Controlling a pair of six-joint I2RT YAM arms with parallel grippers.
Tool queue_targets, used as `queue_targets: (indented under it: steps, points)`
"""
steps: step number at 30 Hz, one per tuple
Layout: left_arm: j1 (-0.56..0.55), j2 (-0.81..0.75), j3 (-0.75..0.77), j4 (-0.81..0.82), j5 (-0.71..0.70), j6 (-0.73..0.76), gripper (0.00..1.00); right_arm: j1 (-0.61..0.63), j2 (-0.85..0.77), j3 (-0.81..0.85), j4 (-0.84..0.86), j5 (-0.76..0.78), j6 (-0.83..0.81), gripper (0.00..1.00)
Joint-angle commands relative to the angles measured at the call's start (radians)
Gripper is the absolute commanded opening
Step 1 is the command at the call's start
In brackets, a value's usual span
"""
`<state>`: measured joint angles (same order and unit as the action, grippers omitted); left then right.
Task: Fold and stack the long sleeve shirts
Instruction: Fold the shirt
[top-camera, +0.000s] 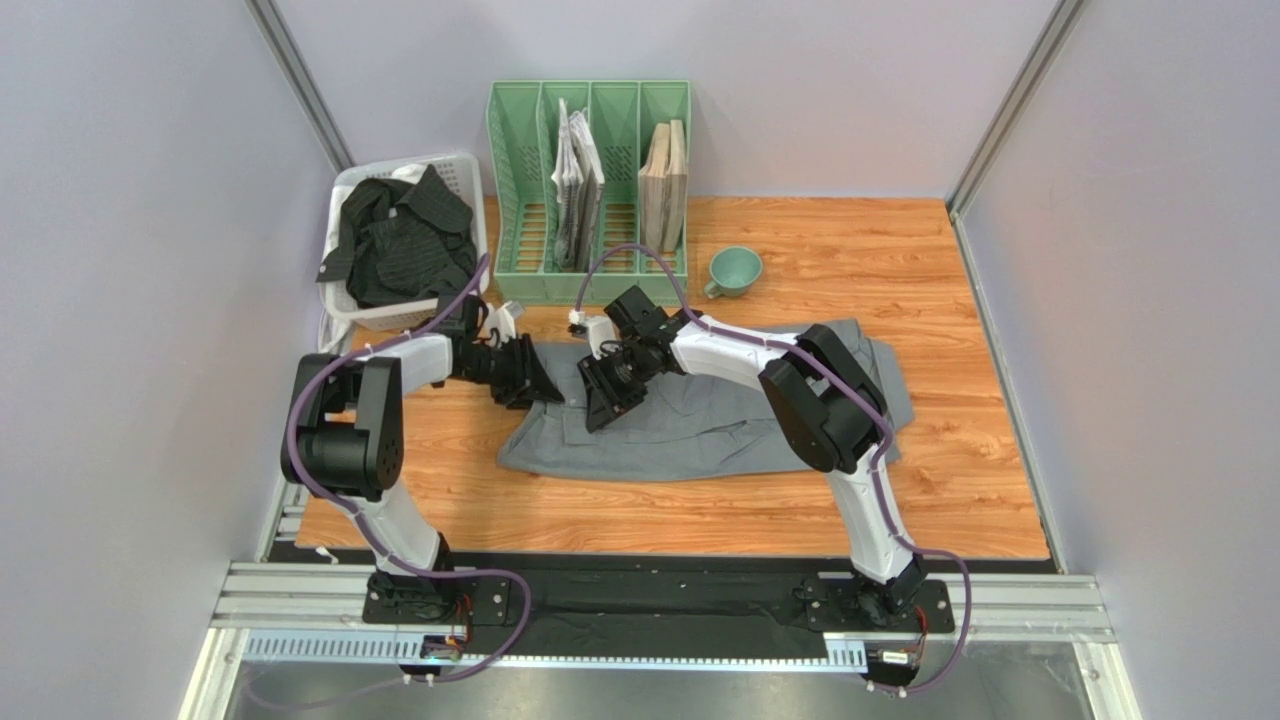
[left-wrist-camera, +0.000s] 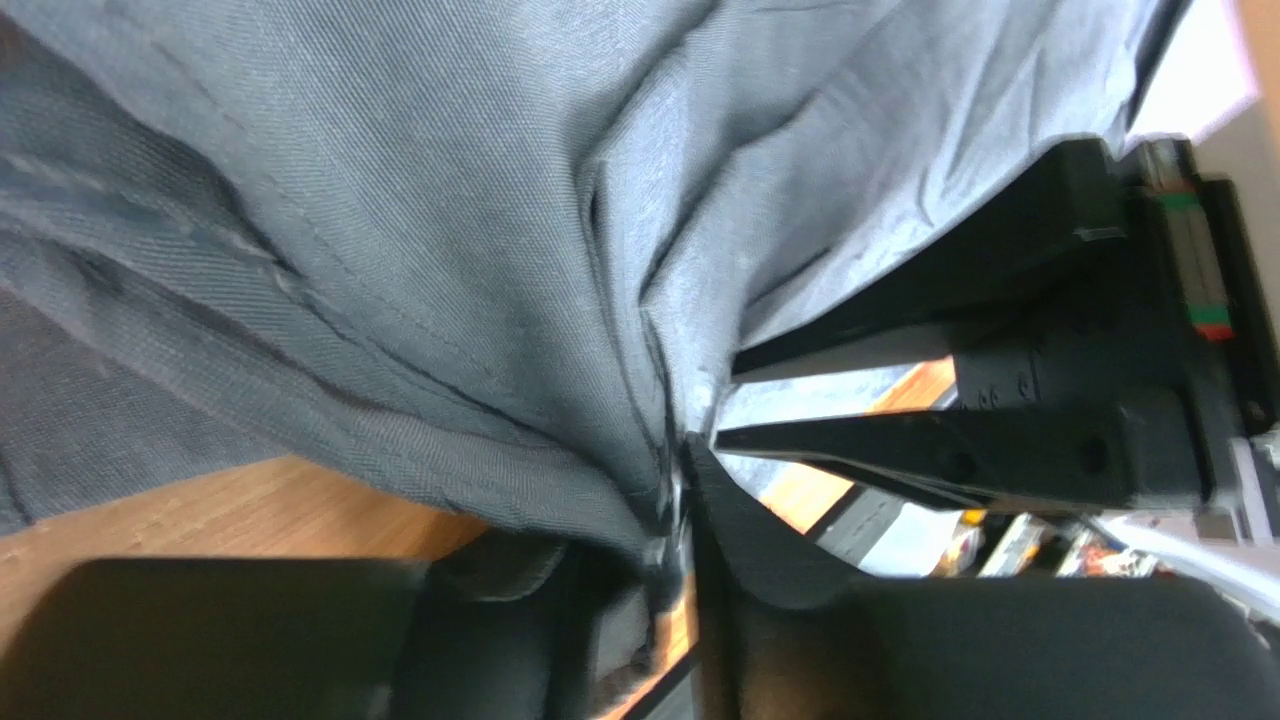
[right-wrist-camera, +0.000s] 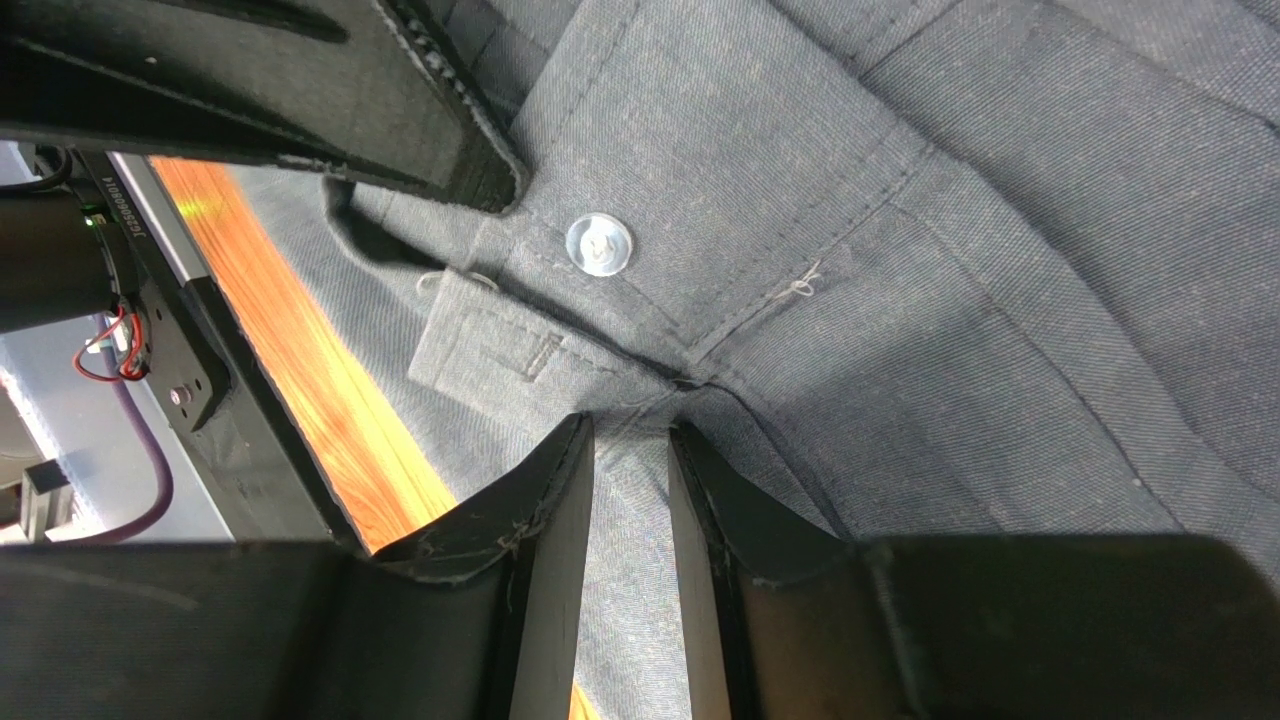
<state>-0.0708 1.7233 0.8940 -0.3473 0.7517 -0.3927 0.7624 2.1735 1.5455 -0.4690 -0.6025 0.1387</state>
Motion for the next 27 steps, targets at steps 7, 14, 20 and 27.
queue_targets:
  steps: [7, 14, 20, 27]
  points:
    - [-0.009, -0.087, 0.026, -0.005, 0.018, 0.021, 0.00, -0.023, -0.107, -0.041, 0.020, -0.062, 0.032, 0.38]
    - [-0.009, -0.111, 0.031, -0.047, 0.011, 0.023, 0.00, -0.101, -0.248, -0.113, -0.072, -0.105, -0.014, 0.43]
    - [-0.011, -0.117, 0.040, -0.074, -0.015, 0.018, 0.00, -0.144, -0.259, -0.154, -0.129, -0.094, -0.068, 0.41]
    - [-0.037, -0.136, 0.083, -0.151, -0.052, 0.034, 0.00, -0.164, -0.239, -0.165, -0.137, -0.036, -0.084, 0.38]
